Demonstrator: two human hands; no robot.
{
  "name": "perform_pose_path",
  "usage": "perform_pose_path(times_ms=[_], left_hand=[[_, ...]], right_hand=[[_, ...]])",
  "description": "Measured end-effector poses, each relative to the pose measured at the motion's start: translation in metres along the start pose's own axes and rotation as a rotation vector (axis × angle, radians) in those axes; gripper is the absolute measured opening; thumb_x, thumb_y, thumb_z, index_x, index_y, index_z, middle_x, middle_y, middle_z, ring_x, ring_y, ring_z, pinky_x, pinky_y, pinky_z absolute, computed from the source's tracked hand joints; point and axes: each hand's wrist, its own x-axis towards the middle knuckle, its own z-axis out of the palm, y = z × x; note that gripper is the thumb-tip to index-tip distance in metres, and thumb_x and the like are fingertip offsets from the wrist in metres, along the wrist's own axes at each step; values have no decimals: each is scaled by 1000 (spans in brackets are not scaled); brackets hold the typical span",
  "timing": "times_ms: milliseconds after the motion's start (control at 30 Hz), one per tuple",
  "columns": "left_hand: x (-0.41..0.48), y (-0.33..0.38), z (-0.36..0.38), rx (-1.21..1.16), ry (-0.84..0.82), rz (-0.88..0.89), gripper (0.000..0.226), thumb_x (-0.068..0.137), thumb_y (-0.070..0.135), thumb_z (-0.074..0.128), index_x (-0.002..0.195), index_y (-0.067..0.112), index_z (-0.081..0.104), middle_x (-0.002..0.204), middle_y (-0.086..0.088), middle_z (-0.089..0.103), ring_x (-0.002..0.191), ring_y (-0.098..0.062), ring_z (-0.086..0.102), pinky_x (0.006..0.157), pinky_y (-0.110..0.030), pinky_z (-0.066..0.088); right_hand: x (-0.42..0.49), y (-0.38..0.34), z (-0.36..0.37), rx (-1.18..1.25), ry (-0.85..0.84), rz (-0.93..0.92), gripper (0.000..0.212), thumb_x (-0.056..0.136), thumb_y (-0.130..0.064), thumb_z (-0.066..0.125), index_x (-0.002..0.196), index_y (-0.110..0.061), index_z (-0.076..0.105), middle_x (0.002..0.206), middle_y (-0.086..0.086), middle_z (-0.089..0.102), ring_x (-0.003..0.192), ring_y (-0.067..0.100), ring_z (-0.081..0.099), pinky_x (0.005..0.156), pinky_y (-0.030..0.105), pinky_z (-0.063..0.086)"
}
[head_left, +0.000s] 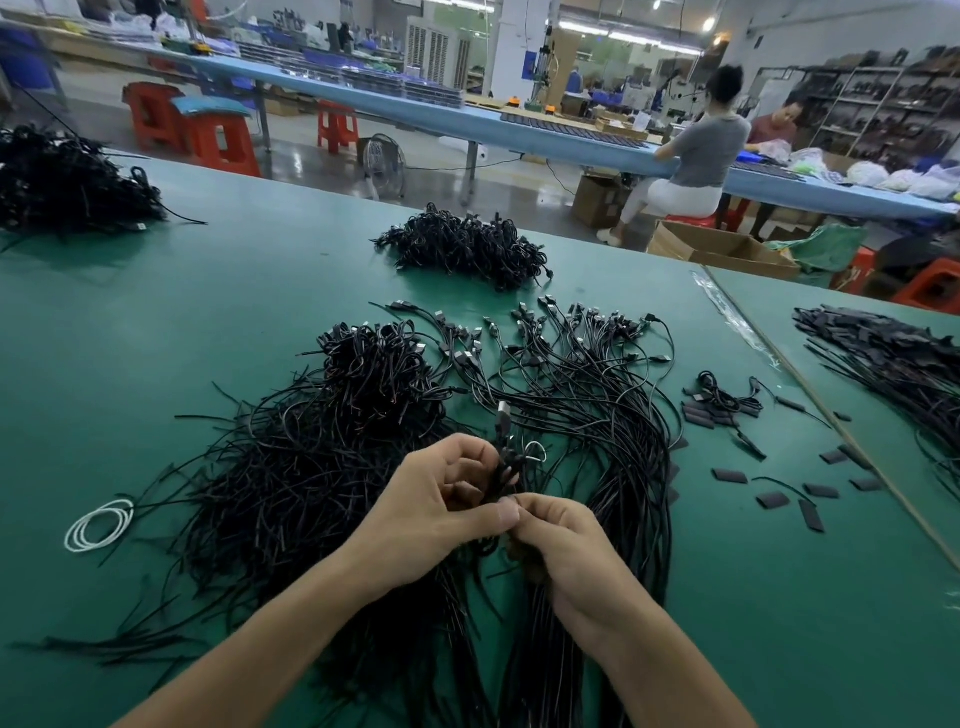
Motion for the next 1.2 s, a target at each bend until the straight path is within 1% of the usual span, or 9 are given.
perform_pose_path(times_ms=[167, 267, 367, 467, 533, 733, 900, 1100, 1200], left_hand=[[15, -1, -9, 96, -99, 48, 25, 79, 22, 82, 99, 26, 68, 94, -5, 76, 88, -26, 72, 85, -40, 59], [37, -3, -20, 206, 85, 28, 27, 79, 15, 83, 101, 23, 69, 93, 2, 77, 87, -12, 74, 87, -35, 59], [67, 2, -38, 365, 354, 31, 33, 75, 21, 85, 98, 29, 63, 87, 13, 72, 79, 1, 71, 73, -15, 56], [95, 3, -56, 489, 498, 53, 37, 75, 24, 86, 101, 27, 60, 91, 17, 62, 76, 2, 65, 61, -4, 48], [111, -3, -64, 599, 552, 66, 32, 78, 22, 85, 100, 23, 61, 96, 10, 56, 75, 0, 61, 63, -6, 48], [128, -33, -78, 1003, 450, -106, 23, 91, 22, 72, 111, 12, 68, 111, -4, 49, 95, -18, 54, 81, -30, 50], [126, -26, -72, 1232, 501, -162, 31, 95, 30, 64, 121, 13, 64, 119, -7, 53, 103, -23, 57, 75, -36, 52], [98, -13, -29, 1009, 9, 291, 57, 84, 38, 66, 138, 33, 48, 130, 4, 57, 116, -9, 47, 103, -28, 38], [84, -15, -7, 745, -130, 341, 28, 95, 43, 55, 118, 30, 64, 121, 5, 64, 112, -10, 57, 98, -31, 46]], right_hand=[[18, 4, -15, 72, -57, 111, 18, 83, -33, 78, 75, -17, 72, 70, 1, 62, 61, 12, 55, 56, 23, 44], [45, -5, -30, -529, 194, -88, 8, 93, -32, 68, 94, -24, 70, 88, -10, 67, 85, 10, 61, 67, 14, 47], [71, -11, -52, -1289, 361, -129, 47, 99, -31, 57, 144, -27, 43, 141, -9, 49, 132, 18, 43, 107, 33, 40], [86, -7, -67, -1551, 301, -23, 67, 102, -29, 52, 157, -25, 16, 157, -5, 32, 146, 19, 26, 118, 39, 23], [93, -3, -71, -1619, 382, -38, 59, 101, -27, 52, 154, -22, 26, 149, -1, 43, 138, 21, 38, 115, 37, 29], [91, -10, -64, -1695, 438, -69, 24, 104, -21, 46, 119, -25, 65, 115, -2, 63, 106, 20, 58, 95, 36, 42], [74, -45, -48, -1087, 326, -33, 26, 106, -21, 38, 103, -19, 63, 97, -6, 61, 80, 13, 54, 78, 32, 45], [19, -79, -27, -893, 195, -283, 25, 104, -20, 45, 89, -26, 64, 91, -5, 67, 67, 10, 56, 57, 14, 40], [-3, -87, -22, -736, 66, -351, 25, 102, -21, 52, 84, -24, 69, 74, -12, 64, 65, 4, 55, 61, 11, 41]])
